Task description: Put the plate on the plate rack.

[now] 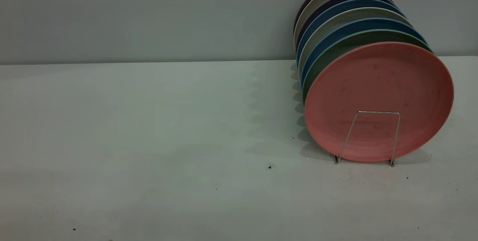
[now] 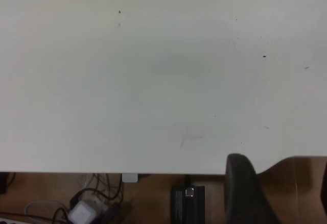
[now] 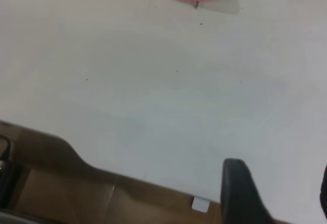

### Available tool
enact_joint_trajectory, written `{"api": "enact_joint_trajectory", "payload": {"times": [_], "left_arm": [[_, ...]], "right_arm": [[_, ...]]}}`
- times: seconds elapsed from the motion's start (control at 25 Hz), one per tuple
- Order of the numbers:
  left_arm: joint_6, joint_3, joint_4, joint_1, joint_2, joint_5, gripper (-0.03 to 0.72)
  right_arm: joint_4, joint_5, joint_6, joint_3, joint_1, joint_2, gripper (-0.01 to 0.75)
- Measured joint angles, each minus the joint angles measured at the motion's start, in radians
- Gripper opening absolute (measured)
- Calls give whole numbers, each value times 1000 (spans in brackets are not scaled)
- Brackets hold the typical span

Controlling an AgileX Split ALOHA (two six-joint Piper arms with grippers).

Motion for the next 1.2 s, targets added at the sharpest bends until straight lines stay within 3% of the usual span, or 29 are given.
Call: {"api": "enact_joint_trajectory", "payload": {"times": [0.92,1.2], "left_arm": [[0,0,0,0,-5,0,402],[-1,0,0,0,-159,3,402]], "right_arm": [[0,0,2,0,0,-14,392],[0,3,2,0,0,-170,392]]}}
